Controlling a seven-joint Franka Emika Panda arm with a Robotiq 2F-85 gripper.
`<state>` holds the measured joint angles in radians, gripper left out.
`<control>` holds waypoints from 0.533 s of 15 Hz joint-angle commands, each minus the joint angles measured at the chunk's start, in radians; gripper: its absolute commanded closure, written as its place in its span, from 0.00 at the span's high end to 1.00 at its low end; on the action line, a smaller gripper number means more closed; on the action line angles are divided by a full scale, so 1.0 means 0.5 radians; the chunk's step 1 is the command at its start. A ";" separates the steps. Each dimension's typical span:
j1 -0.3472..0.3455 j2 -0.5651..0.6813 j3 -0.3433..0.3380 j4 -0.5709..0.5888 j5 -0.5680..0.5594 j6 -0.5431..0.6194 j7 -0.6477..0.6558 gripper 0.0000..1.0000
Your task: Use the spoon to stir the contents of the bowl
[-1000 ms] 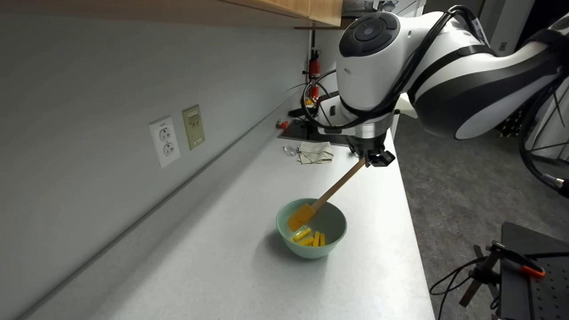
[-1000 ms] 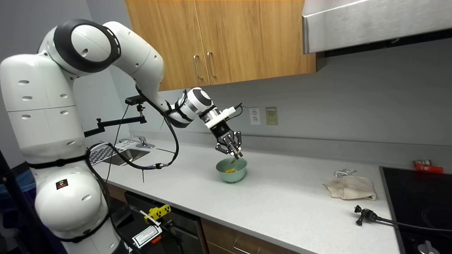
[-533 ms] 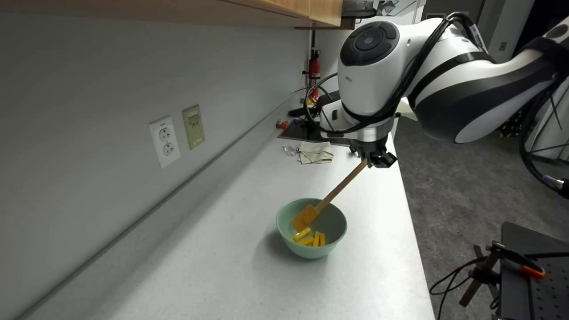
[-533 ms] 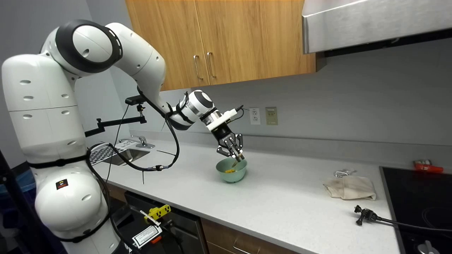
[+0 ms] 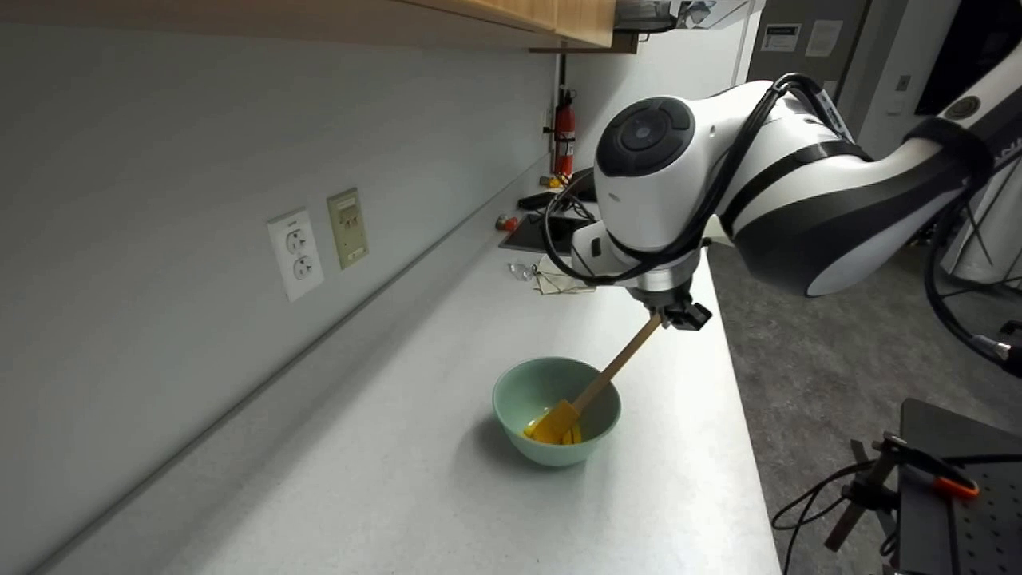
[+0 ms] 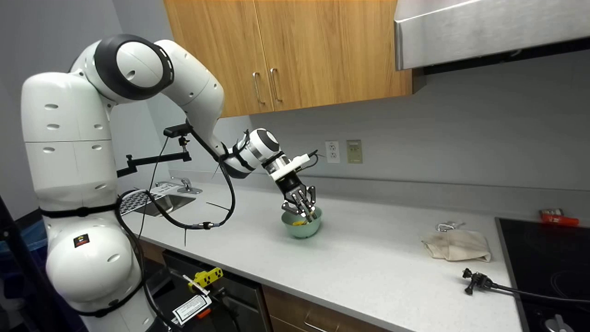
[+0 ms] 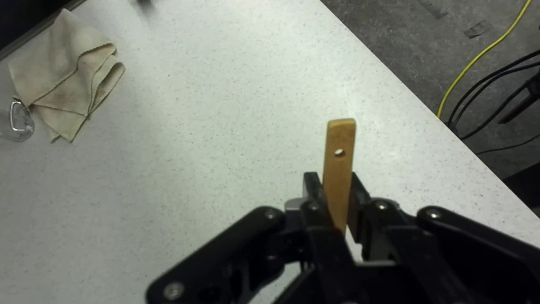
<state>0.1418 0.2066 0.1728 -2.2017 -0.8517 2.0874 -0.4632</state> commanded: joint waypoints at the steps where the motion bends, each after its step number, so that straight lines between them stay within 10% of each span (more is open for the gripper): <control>1: 0.012 0.038 0.009 0.042 0.027 0.009 0.016 0.04; 8: 0.013 -0.050 0.024 0.008 0.047 0.009 -0.011 0.04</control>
<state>0.1444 0.2071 0.1811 -2.1901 -0.8441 2.0880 -0.4616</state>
